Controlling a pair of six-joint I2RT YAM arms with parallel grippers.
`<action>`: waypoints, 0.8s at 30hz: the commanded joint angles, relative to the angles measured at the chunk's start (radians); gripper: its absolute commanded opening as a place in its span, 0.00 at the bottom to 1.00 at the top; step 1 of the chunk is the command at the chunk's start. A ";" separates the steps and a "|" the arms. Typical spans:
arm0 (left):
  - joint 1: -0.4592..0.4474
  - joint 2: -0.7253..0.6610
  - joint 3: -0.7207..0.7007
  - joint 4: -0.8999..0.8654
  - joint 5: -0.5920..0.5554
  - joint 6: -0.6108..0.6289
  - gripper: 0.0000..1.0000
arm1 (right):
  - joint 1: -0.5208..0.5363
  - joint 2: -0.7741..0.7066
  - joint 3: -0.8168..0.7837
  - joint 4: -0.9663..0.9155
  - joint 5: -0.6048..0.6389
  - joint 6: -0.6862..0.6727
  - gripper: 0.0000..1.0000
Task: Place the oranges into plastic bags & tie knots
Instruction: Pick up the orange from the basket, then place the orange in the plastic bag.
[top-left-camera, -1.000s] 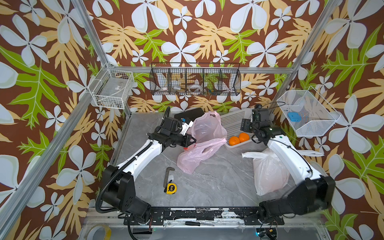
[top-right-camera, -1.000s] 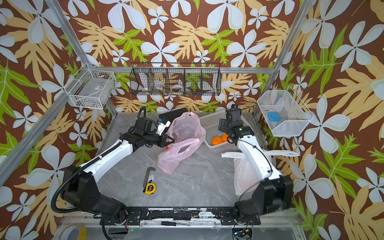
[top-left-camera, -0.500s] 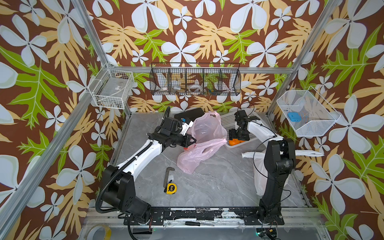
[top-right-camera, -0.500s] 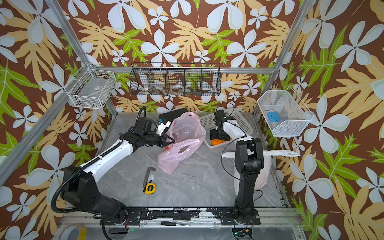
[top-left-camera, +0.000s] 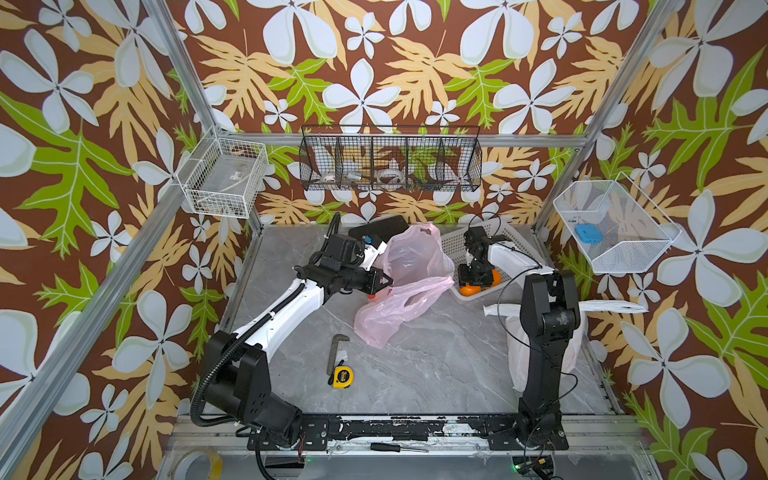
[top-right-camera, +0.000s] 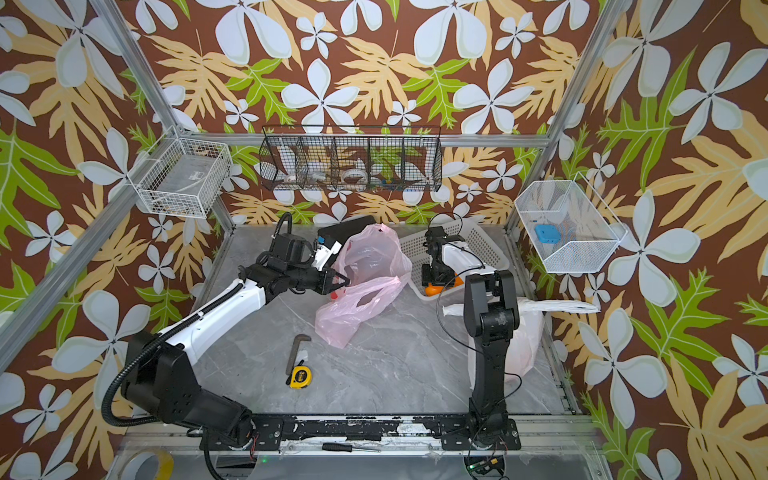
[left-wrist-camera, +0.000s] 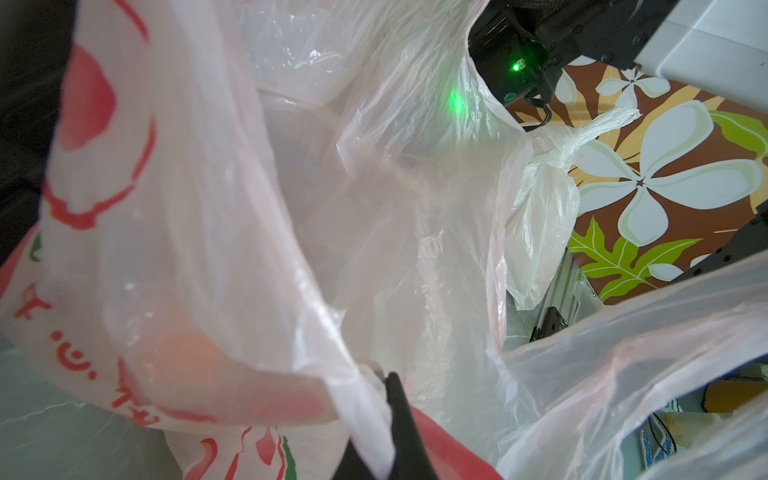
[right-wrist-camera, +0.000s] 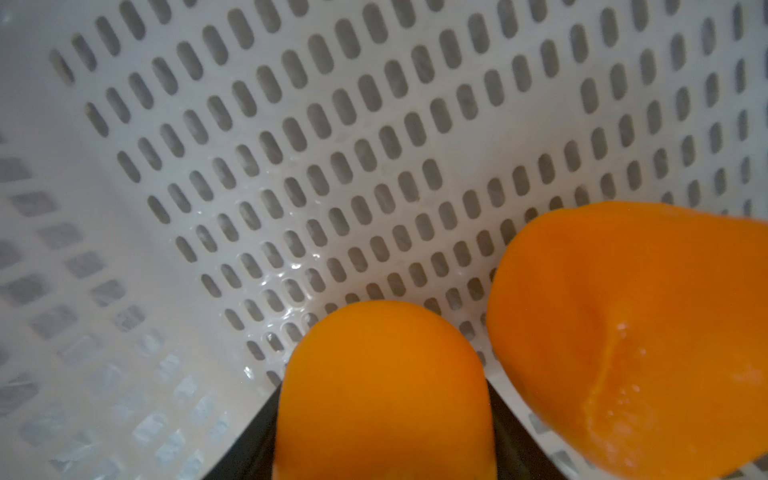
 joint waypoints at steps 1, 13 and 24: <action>0.003 -0.003 0.010 -0.005 0.004 0.006 0.00 | 0.000 -0.041 -0.011 -0.016 0.018 -0.006 0.51; 0.003 -0.010 0.021 -0.020 0.017 0.015 0.00 | 0.003 -0.570 -0.178 0.213 -0.339 0.039 0.48; 0.002 -0.012 0.025 -0.021 0.026 0.012 0.00 | 0.238 -0.606 -0.261 0.465 -0.631 0.098 0.44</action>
